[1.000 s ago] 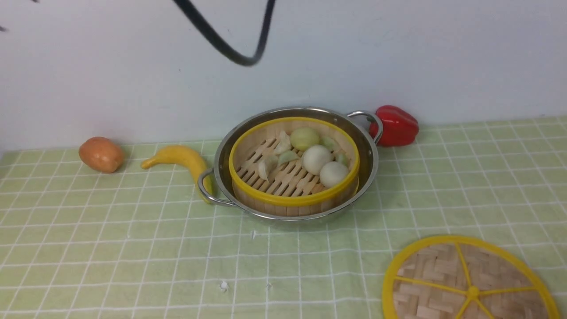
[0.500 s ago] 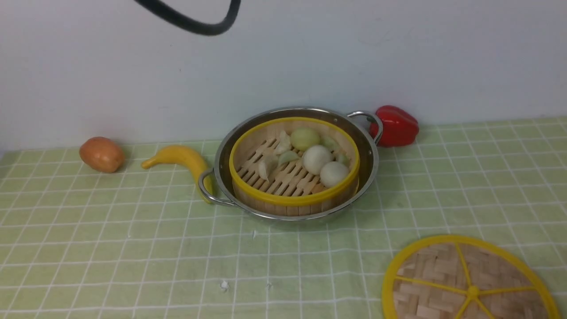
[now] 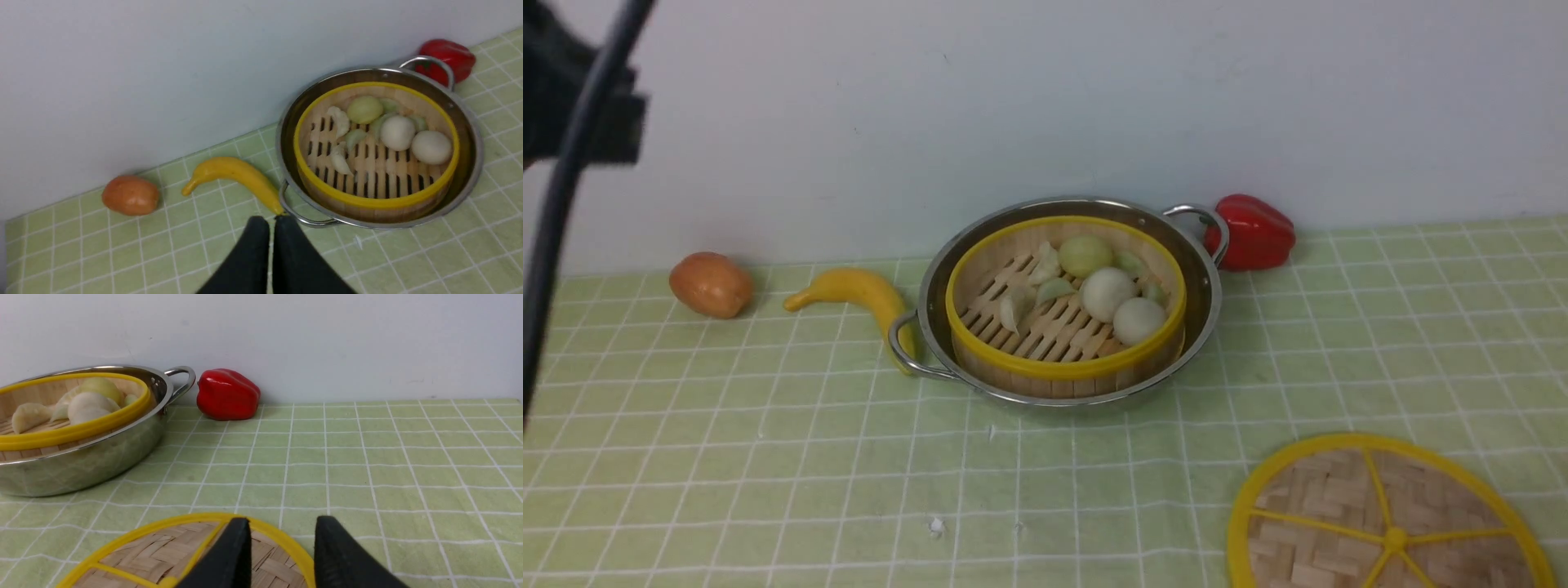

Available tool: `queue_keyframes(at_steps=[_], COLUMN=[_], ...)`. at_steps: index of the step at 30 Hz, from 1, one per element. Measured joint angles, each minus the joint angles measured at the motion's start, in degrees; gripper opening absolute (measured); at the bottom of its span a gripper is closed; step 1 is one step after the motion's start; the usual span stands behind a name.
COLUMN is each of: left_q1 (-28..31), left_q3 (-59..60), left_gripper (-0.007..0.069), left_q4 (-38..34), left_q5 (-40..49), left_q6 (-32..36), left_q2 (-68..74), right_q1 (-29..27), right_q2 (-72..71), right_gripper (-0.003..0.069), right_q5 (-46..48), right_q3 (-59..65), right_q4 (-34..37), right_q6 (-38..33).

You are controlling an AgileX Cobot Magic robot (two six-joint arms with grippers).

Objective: Place the steamer in the pot on the green tablecloth, and put the lid on the steamer.
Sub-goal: 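Move the gripper down to the bamboo steamer lid and grasp its center knob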

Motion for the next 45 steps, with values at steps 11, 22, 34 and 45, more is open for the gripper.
queue_keyframes(at_steps=[11, 22, 34, 45], left_q1=[24.3, 28.8, 28.8, 28.8], left_q3=[47.0, 69.5, 71.6, 71.6], left_gripper=[0.0033, 0.0054, 0.0074, 0.0093], left_q4=[-3.1, -5.5, -5.8, -5.8], left_q5=[-28.6, -37.1, -35.9, -35.9], left_q6=[-0.3, -0.4, -0.4, -0.4], left_q2=[-26.3, -47.2, -52.8, -52.8], right_q1=[0.0, 0.0, 0.0, 0.0], right_q2=[0.0, 0.0, 0.0, 0.0], right_gripper=[0.0240, 0.0240, 0.0240, 0.0240], right_q5=[0.0, 0.0, 0.0, 0.0], right_q3=[0.0, 0.0, 0.0, 0.0], right_q4=[0.0, 0.0, 0.0, 0.0], right_q6=[0.0, 0.0, 0.0, 0.0])
